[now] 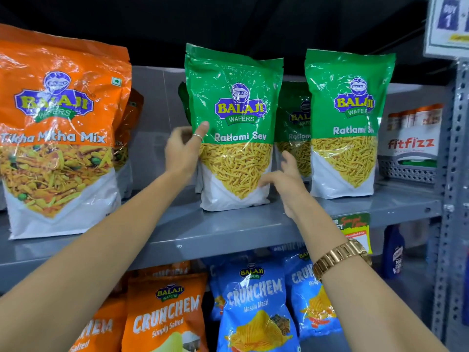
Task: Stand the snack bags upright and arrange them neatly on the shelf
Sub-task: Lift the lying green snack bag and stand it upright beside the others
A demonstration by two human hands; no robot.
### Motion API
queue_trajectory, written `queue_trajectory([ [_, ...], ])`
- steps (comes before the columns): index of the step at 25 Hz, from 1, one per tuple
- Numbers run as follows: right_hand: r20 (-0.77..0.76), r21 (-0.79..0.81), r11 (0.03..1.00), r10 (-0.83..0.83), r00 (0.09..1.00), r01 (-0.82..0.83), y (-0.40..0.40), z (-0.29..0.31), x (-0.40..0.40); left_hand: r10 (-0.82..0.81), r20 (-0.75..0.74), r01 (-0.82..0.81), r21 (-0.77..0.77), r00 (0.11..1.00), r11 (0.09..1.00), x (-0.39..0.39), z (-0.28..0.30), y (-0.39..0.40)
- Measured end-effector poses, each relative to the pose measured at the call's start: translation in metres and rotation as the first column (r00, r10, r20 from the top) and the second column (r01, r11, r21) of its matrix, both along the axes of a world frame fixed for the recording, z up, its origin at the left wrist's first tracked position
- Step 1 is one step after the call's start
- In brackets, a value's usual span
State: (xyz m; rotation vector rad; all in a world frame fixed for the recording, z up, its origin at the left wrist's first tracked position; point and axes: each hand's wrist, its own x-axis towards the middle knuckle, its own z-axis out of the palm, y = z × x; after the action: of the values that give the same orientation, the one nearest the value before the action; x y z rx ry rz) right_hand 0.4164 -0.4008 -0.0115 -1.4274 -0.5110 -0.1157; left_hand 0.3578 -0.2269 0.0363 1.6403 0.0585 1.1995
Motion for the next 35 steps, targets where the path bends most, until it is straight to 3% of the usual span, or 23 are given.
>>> queue_trajectory([
  [2,0.017,0.183,0.963,-0.203,0.979,0.196,-0.016,0.002,0.002,0.308,0.262,-0.359,0.175,0.915,0.917,-0.006,0.0,0.001],
  [5,-0.039,0.292,0.864,-0.417,0.908,0.41,-0.057,0.012,0.015,0.465,0.488,-0.618,0.217,0.739,0.755,-0.009,0.0,-0.009],
  [7,-0.026,0.264,0.842,-0.481,0.877,0.47,-0.091,0.018,0.029,0.471,0.539,-0.652,0.207,0.698,0.729,-0.007,-0.003,-0.028],
  [11,0.06,0.193,0.78,-0.616,0.786,0.596,-0.147,0.014,0.06,0.374,0.545,-0.586,0.285,0.75,0.759,0.011,-0.018,-0.082],
  [14,0.125,-0.016,0.867,-0.492,0.862,0.497,-0.174,-0.004,0.09,0.268,0.398,-0.438,0.437,0.878,0.786,0.033,-0.031,-0.124],
  [16,0.077,-0.123,0.936,-0.323,0.943,0.331,-0.18,-0.012,0.106,0.203,0.033,-0.19,0.53,0.979,0.826,0.053,-0.042,-0.143],
  [18,0.024,-0.135,0.969,-0.207,0.978,0.209,-0.183,-0.012,0.118,0.176,-0.388,0.069,0.541,0.905,0.838,0.074,-0.05,-0.16],
  [20,0.052,-0.194,0.967,-0.16,0.986,0.168,-0.184,-0.013,0.123,0.16,-0.574,0.225,0.541,0.803,0.811,0.089,-0.054,-0.171],
  [23,0.106,-0.261,0.956,-0.107,0.989,0.132,-0.187,-0.018,0.122,0.131,-0.635,0.271,0.495,0.762,0.826,0.097,-0.055,-0.179],
  [27,0.219,-0.331,0.922,-0.131,0.967,0.2,-0.189,-0.019,0.117,0.182,-0.646,0.218,0.488,0.741,0.845,0.093,-0.052,-0.182],
  [35,0.23,-0.309,0.925,-0.154,0.961,0.223,-0.187,-0.021,0.114,0.187,-0.61,0.164,0.472,0.77,0.866,0.085,-0.052,-0.189],
])
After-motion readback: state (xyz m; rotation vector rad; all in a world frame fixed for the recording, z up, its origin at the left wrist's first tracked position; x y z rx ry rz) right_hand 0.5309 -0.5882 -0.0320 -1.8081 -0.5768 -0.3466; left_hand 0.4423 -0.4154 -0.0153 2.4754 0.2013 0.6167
